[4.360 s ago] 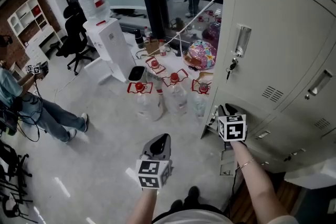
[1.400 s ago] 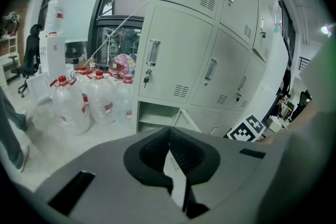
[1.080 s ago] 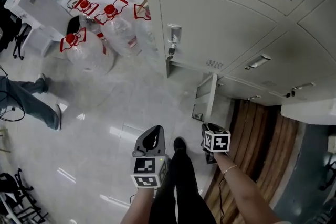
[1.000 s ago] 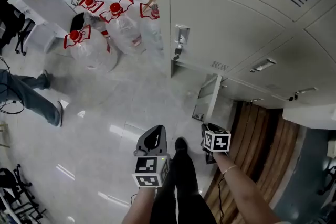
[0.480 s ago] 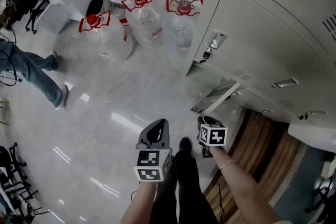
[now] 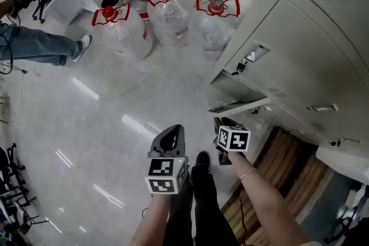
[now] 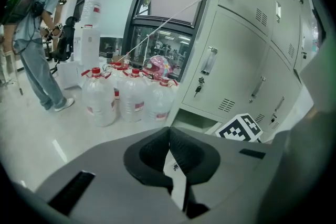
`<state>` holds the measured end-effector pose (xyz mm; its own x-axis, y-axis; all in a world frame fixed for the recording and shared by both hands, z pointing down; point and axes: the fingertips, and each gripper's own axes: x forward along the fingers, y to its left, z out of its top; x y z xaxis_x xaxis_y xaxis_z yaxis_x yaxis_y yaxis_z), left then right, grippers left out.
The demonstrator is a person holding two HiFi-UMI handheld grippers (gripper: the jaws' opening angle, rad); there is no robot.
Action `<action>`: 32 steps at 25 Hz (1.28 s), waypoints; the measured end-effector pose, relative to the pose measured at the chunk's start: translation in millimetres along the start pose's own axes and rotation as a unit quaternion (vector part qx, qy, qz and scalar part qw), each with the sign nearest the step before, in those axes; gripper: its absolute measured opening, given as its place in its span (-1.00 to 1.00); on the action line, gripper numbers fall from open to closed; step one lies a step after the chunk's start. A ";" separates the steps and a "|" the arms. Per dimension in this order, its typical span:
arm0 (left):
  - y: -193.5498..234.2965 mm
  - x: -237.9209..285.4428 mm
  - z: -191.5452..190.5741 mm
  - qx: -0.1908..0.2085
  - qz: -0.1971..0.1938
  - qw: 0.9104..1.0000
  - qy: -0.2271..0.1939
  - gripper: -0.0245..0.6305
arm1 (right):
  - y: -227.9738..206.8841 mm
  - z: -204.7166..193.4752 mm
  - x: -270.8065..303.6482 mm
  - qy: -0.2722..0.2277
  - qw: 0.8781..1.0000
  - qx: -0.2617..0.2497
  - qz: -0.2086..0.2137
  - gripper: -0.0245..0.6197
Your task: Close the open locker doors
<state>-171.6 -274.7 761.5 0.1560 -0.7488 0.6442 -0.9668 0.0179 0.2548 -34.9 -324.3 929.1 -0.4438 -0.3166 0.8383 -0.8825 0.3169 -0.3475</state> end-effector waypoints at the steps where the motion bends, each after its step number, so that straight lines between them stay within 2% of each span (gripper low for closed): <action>1: 2.2 2.2 1.1 -0.003 0.002 1.000 -0.001 -0.86 | 1.3 5.3 3.9 -0.002 1.000 -0.001 0.001 -0.60; 5: 8.4 10.7 3.1 -0.017 0.009 1.000 0.001 -0.86 | 3.7 23.4 21.5 0.001 1.000 -0.006 0.002 -0.60; 11: 19.7 25.4 8.9 -0.013 0.020 1.000 0.002 -0.86 | -2.5 51.0 38.1 -0.006 1.000 -0.014 -0.004 -0.60; 18: 28.5 37.3 13.3 -0.021 0.034 0.999 -0.002 -0.86 | -20.6 78.9 51.8 -0.020 1.000 -0.007 -0.016 -0.73; 26: 29.4 44.9 9.7 -0.047 0.034 0.998 0.003 -0.86 | -28.9 115.9 58.6 -0.043 0.998 -0.029 -0.029 -0.73; 32: 32.3 48.7 10.3 -0.051 0.034 0.998 0.007 -0.86 | -45.0 142.1 56.5 -0.067 0.997 -0.006 -0.046 -0.74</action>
<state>-197.3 -317.4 793.7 0.0948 -0.7342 0.6723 -0.9499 0.1354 0.2817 -42.3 -483.5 932.4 -0.3785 -0.4616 0.8023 -0.9189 0.2915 -0.2658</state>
